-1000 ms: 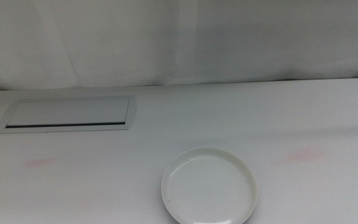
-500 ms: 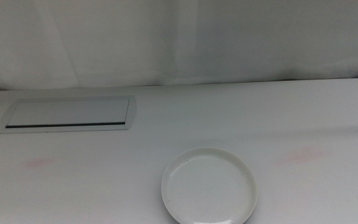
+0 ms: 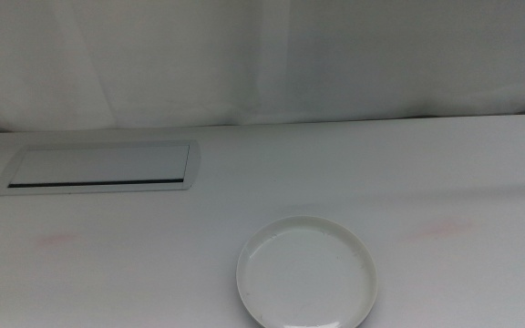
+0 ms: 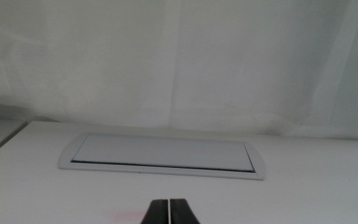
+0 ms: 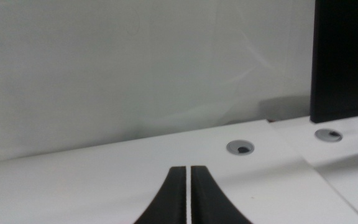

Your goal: Stack the three bowls on top of each other.

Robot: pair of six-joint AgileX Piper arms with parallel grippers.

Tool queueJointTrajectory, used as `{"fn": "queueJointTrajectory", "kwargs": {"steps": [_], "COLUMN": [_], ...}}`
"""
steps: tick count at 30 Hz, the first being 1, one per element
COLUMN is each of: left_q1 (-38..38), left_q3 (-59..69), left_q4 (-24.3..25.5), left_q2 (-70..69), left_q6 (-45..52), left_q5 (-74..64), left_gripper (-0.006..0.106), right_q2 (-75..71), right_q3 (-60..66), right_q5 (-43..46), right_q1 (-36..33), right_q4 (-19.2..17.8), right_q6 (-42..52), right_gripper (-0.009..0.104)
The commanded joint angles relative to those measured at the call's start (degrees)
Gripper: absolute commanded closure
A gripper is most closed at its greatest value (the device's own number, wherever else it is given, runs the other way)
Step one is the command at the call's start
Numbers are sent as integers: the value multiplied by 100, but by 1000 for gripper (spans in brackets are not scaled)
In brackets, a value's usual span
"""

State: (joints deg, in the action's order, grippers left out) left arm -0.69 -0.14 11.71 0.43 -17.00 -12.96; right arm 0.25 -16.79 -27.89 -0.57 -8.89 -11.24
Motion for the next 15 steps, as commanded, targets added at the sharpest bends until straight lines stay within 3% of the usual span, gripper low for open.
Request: {"fn": "queueJointTrajectory", "kwargs": {"steps": [1, 6, 15], "left_q1": [11, 11, 11], "left_q3": [222, 222, 222], "left_q4": [-16, -16, -16], "left_q2": [-201, -201, -201], "left_q6": [-22, -22, -22], "left_q5": [77, 77, 77], "left_gripper": [102, 102, 102], "right_q2": [-216, -216, -216], "right_q3": [237, 851, 1655], "right_q5": [378, 1329, 1682], "right_q1": [-20, -20, -20], "right_q4": [-98, -329, -448], "right_q6": [-346, -827, -829], "right_gripper": [98, 98, 98]}}
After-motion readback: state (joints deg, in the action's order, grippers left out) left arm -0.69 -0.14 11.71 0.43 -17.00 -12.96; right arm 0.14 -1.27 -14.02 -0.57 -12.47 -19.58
